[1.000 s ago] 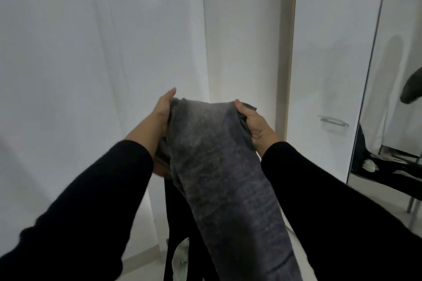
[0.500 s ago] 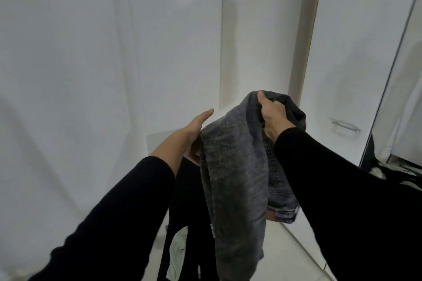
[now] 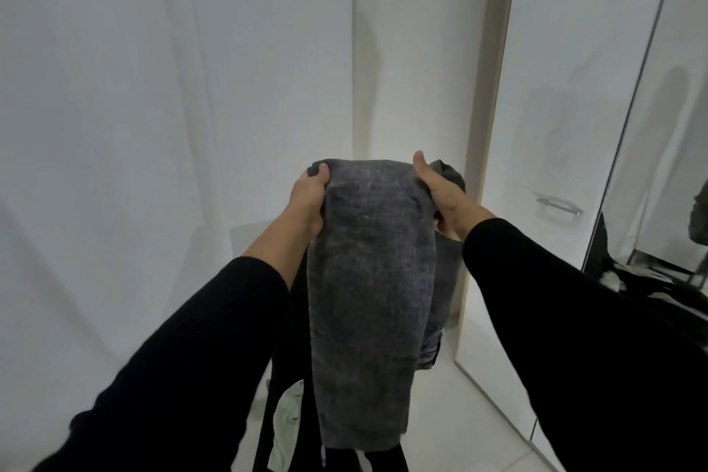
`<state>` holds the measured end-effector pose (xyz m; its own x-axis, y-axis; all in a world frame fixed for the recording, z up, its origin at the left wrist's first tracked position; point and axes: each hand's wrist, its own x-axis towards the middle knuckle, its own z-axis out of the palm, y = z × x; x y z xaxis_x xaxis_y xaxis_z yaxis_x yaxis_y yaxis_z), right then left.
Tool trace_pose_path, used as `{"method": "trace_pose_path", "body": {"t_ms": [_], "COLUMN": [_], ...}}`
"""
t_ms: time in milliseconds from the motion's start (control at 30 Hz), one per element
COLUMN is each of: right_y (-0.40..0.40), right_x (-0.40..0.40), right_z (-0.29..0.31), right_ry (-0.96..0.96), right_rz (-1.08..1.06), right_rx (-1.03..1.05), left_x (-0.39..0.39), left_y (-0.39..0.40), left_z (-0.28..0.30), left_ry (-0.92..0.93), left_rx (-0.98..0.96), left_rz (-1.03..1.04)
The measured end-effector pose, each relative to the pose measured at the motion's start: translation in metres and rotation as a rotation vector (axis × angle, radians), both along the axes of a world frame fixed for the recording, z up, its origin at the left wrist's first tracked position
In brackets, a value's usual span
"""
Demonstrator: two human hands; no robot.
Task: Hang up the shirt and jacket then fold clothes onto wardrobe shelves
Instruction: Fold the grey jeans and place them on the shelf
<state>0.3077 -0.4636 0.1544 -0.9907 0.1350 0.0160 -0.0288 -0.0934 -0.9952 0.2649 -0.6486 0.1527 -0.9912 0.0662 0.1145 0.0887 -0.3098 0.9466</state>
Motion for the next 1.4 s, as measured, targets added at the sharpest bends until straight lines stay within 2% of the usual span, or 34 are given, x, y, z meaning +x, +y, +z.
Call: {"method": "trace_pose_path", "body": {"t_ms": [200, 300, 467, 567, 600, 700, 767, 933, 1033, 1200, 1400], "right_y": [-0.002, -0.002, -0.005, -0.017, -0.022, -0.036, -0.044, -0.062, -0.071, -0.068, -0.051], "right_x": [0.015, 0.016, 0.014, 0.014, 0.013, 0.008, 0.006, 0.001, 0.000, -0.008, -0.008], "right_z": [-0.016, -0.028, -0.025, -0.021, -0.020, -0.018, -0.018, -0.017, -0.019, -0.015, -0.013], "right_ry": [0.088, 0.078, 0.017, 0.006, 0.014, 0.061, 0.069, 0.076, 0.075, 0.045, -0.026], "right_rz": [0.243, 0.363, 0.495, 0.386, 0.331, 0.192, 0.144, 0.025, -0.065, -0.226, -0.465], "right_rx": [-0.100, -0.130, -0.084, 0.035, 0.057, 0.069, 0.075, 0.044, 0.063, 0.157, 0.288], "left_x": [0.001, -0.003, -0.011, -0.011, -0.009, 0.004, 0.006, -0.004, -0.008, -0.009, -0.005], "left_y": [0.006, -0.001, -0.019, -0.036, -0.042, -0.060, -0.070, -0.080, -0.080, -0.069, -0.046], "left_z": [0.006, 0.015, 0.016, 0.014, 0.013, 0.015, 0.014, 0.011, 0.005, -0.011, -0.019], "left_ry": [-0.003, -0.008, -0.025, -0.026, -0.015, 0.005, -0.021, 0.052, 0.044, 0.044, 0.152], "left_rx": [0.305, 0.322, 0.230, 0.124, 0.024, -0.432, -0.549, -0.577, -0.555, -0.473, -0.501], "left_rz": [0.030, 0.057, 0.093, 0.053, 0.018, -0.193, -0.231, 0.095, 0.204, 0.187, 0.136]}}
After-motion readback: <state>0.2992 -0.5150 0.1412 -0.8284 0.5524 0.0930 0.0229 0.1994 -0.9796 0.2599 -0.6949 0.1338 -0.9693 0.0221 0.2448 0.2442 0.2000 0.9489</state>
